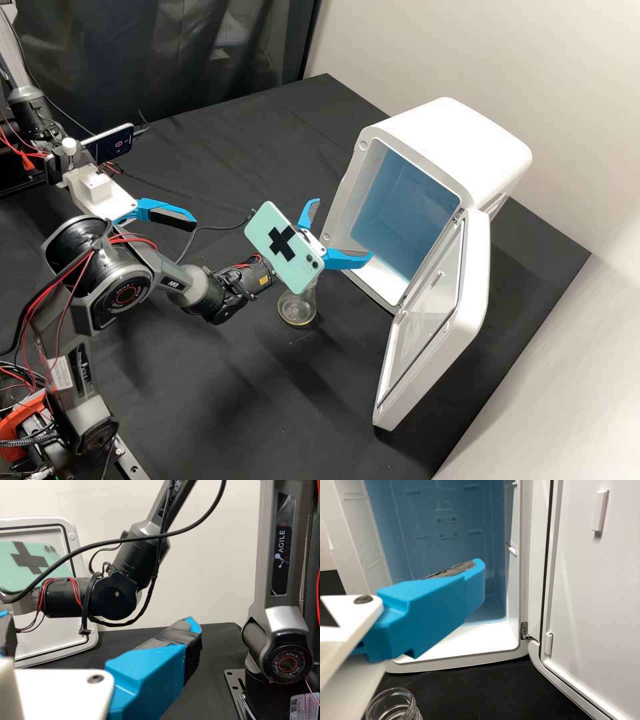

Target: Place the flask in the incubator

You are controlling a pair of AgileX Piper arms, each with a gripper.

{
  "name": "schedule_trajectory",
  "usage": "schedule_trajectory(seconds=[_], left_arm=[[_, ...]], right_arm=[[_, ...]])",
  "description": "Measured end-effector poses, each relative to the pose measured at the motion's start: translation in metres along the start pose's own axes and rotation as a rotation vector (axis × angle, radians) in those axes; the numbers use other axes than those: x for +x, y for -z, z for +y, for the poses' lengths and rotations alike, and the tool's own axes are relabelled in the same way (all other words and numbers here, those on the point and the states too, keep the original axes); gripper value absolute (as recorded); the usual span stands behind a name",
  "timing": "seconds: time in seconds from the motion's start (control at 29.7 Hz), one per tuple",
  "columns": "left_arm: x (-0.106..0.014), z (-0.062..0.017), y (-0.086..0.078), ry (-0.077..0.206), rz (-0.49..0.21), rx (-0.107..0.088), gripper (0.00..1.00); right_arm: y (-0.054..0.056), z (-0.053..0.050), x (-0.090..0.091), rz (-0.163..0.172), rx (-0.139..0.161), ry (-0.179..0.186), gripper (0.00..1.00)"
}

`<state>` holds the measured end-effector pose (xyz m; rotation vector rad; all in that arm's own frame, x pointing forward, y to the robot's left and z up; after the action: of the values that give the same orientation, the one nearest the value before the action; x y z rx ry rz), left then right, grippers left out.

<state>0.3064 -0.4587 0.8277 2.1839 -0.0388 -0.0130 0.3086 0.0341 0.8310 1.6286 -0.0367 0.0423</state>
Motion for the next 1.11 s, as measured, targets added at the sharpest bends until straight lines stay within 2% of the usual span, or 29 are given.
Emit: schedule_trajectory(seconds=[0.34, 0.4, 0.47, 0.5, 0.54, 0.61, 0.84, 0.91, 1.08, 1.11], left_arm=[[0.001, -0.0003, -0.001, 0.000, -0.002, -0.001, 1.00], [0.010, 0.0026, -0.007, -0.021, 0.007, -0.022, 1.00], [0.018, 0.0013, -0.016, -0.027, 0.005, -0.034, 1.00], [0.020, -0.0013, -0.019, -0.020, 0.002, -0.029, 1.00], [0.020, -0.0047, -0.022, -0.009, -0.011, -0.013, 1.00], [0.020, -0.0082, -0.023, 0.002, -0.012, -0.001, 1.00], [0.006, -0.0238, -0.001, 0.067, 0.059, 0.002, 1.00], [0.000, -0.0281, 0.010, 0.086, 0.097, -0.004, 1.00], [-0.015, -0.0354, 0.027, 0.095, 0.154, -0.009, 1.00], [-0.018, -0.0362, 0.031, 0.097, 0.168, -0.016, 1.00]], right_arm=[[0.000, 0.000, 0.000, 0.000, 0.000, 0.000, 1.00], [0.000, 0.000, 0.000, 0.000, 0.000, 0.000, 1.00], [0.000, 0.000, 0.000, 0.000, 0.000, 0.000, 1.00], [0.000, 0.000, 0.000, 0.000, 0.000, 0.000, 1.00], [0.000, 0.000, 0.000, 0.000, 0.000, 0.000, 1.00], [0.000, 0.000, 0.000, 0.000, 0.000, 0.000, 1.00], [0.000, 0.000, 0.000, 0.000, 0.000, 0.000, 1.00], [0.000, 0.000, 0.000, 0.000, 0.000, 0.000, 1.00], [0.000, 0.000, 0.000, 0.000, 0.000, 0.000, 1.00], [0.000, 0.000, 0.000, 0.000, 0.000, 0.000, 1.00]])
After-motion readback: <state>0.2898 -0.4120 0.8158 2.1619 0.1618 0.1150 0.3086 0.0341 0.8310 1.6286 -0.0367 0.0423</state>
